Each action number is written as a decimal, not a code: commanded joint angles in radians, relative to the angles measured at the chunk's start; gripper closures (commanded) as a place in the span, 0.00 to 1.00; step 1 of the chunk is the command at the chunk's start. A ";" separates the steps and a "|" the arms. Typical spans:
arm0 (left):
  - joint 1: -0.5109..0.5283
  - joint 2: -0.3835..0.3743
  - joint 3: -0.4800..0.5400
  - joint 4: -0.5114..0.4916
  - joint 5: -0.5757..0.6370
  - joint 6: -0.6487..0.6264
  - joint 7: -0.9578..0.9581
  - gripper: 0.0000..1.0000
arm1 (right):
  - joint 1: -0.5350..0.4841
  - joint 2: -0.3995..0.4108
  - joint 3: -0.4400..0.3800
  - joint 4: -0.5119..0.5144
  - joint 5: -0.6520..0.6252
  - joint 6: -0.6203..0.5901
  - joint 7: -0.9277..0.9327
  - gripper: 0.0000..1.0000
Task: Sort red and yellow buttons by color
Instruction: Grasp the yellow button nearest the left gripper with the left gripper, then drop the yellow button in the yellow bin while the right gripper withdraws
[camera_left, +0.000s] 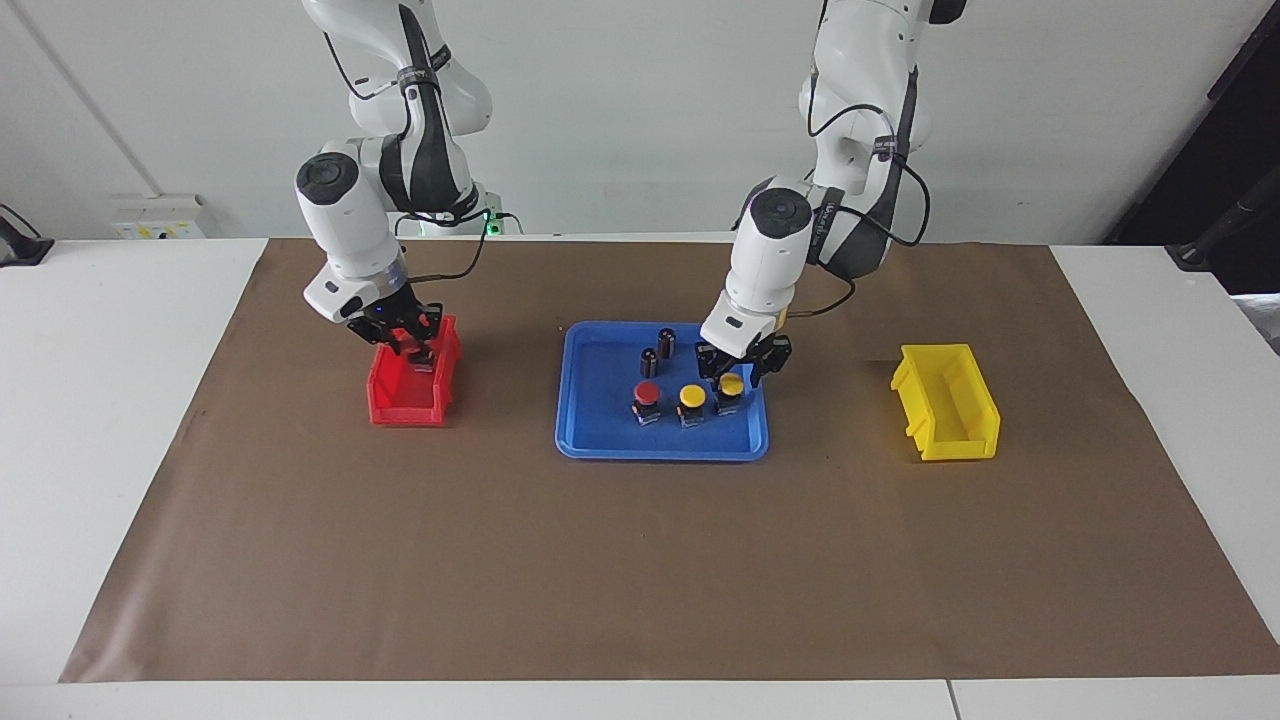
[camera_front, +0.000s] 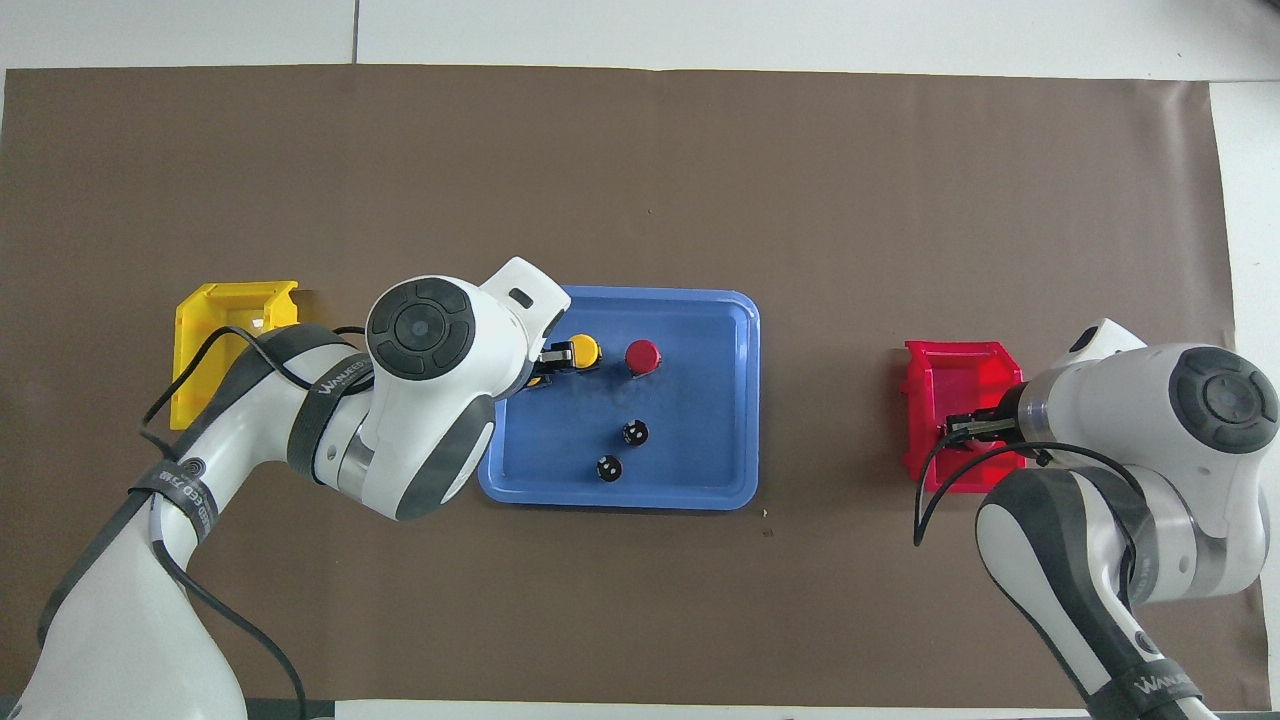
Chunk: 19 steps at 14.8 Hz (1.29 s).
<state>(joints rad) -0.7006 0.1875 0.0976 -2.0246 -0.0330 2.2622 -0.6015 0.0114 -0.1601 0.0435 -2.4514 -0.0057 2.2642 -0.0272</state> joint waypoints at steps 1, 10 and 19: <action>-0.014 -0.017 0.008 -0.031 -0.015 0.036 -0.034 0.79 | -0.011 -0.029 0.003 -0.046 0.009 0.029 -0.033 0.83; 0.079 -0.098 0.027 0.187 -0.008 -0.400 0.089 0.98 | -0.010 -0.004 0.001 0.035 0.007 -0.033 -0.060 0.47; 0.441 -0.152 0.031 0.169 0.094 -0.398 0.630 0.98 | 0.077 0.177 0.022 0.567 0.010 -0.414 0.076 0.42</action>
<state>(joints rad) -0.2892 0.0463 0.1387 -1.8387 0.0328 1.8623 -0.0576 0.0477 -0.0816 0.0539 -2.0384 -0.0044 1.9144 -0.0255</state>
